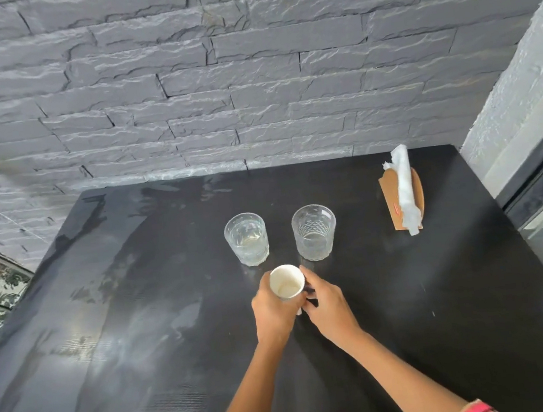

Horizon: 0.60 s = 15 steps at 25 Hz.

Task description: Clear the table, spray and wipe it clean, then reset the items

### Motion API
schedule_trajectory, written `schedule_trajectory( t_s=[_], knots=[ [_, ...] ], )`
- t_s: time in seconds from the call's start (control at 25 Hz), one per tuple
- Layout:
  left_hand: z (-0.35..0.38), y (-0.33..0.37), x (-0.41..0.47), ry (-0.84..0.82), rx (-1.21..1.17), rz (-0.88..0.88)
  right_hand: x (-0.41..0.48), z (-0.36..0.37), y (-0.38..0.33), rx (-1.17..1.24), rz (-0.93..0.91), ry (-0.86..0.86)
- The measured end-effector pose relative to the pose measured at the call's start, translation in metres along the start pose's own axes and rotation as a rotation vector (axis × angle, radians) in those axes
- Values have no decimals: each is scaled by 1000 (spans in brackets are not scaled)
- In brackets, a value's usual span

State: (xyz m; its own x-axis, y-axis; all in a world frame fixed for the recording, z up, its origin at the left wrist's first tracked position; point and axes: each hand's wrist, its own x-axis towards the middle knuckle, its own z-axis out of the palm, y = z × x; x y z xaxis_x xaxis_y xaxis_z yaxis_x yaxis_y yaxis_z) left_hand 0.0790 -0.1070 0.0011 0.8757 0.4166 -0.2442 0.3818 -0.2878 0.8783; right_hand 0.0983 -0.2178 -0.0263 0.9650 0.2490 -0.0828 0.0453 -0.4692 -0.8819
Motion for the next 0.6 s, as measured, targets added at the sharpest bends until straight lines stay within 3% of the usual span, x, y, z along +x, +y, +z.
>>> schedule_trajectory(
  t_s=[0.4, 0.6],
  knots=[
    [-2, -6, 6, -79, 177, -12, -7, 13, 8, 3, 8, 72],
    [-20, -1, -13, -49, 386, 176, -20, -1, -6, -225, -34, 145]
  ],
)
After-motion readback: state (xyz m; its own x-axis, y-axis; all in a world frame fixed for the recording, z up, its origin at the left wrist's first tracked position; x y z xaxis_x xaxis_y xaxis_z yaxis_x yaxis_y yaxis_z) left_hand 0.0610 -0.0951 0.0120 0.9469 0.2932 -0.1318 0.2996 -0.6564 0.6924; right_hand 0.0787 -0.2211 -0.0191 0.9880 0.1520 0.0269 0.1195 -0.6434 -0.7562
